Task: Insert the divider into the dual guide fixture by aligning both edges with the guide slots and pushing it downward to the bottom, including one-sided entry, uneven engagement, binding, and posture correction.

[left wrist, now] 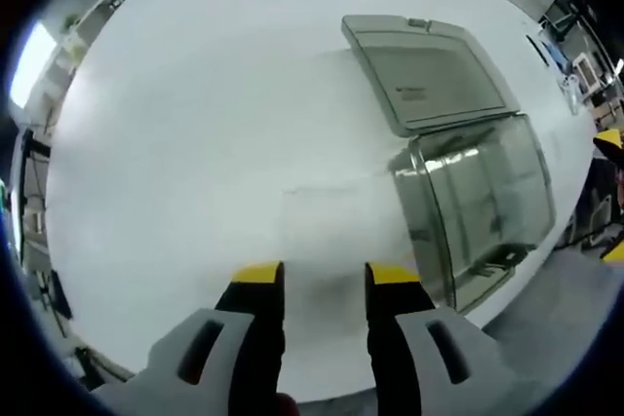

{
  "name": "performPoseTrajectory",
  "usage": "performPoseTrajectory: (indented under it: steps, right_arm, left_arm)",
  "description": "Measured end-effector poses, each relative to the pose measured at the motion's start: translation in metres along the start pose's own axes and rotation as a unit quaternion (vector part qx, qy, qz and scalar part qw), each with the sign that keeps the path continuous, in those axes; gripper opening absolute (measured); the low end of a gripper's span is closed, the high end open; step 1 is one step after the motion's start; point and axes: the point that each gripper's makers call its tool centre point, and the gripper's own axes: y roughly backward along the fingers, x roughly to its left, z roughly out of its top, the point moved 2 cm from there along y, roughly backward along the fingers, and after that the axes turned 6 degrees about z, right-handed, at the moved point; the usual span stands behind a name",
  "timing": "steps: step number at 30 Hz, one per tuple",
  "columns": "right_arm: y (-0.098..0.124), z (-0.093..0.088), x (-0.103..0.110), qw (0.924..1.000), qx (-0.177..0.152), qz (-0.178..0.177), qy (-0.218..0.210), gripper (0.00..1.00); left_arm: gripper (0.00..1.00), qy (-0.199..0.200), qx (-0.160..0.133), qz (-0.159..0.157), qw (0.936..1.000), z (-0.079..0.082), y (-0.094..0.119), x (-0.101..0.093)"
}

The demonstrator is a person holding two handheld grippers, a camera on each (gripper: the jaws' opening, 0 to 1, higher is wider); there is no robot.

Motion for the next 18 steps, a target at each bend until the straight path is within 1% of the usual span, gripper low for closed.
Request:
performPoseTrajectory:
  steps: [2, 6, 11, 14, 16, 18]
  right_arm:
    - [0.000, 0.000, 0.000, 1.0000, -0.001, 0.001, -0.003, 0.58]
    - [0.000, 0.000, 0.000, 1.0000, -0.002, 0.001, -0.006, 0.58]
    - [0.000, 0.001, 0.000, 1.0000, -0.003, 0.003, -0.007, 0.58]
    - [0.000, 0.001, 0.000, 1.0000, -0.004, 0.004, -0.007, 0.58]
    - [0.001, 0.002, 0.000, 0.9999, -0.005, 0.004, -0.008, 0.58]
    - [0.001, 0.002, -0.001, 0.9999, -0.008, 0.004, -0.012, 0.58]
  left_arm:
    - [0.29, 0.000, -0.008, -0.009, 0.9999, 0.002, 0.003, -0.002]
    - [0.29, 0.002, -0.014, -0.019, 0.9997, 0.004, 0.006, -0.002]
    - [0.29, 0.004, -0.018, -0.025, 0.9995, 0.003, 0.010, 0.000]
    - [0.29, 0.011, -0.022, -0.034, 0.9991, 0.002, 0.011, 0.002]
    - [0.29, 0.016, -0.030, -0.046, 0.9984, 0.003, 0.014, 0.000]
    - [0.29, 0.017, -0.031, -0.047, 0.9983, 0.003, 0.016, 0.001]
